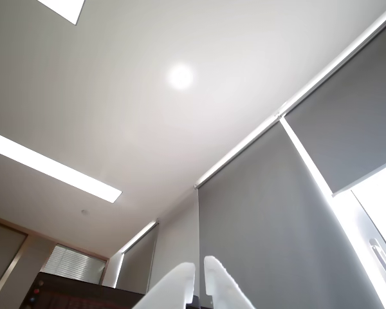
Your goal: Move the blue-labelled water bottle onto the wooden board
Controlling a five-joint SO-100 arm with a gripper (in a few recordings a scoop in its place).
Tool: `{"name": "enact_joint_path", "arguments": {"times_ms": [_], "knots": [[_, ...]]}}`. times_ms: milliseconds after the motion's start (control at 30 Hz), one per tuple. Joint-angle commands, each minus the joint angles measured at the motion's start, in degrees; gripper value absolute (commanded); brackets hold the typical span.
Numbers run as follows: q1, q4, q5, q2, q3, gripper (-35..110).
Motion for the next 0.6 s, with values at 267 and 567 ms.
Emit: {"name": "enact_joint_path", "arguments": {"times_ms": [267,567], "knots": [[0.3,-18.4,-2.7,1.2,14.7,0],[-4.0,-22.3,-5.6,1.1,20.2,0]]}}
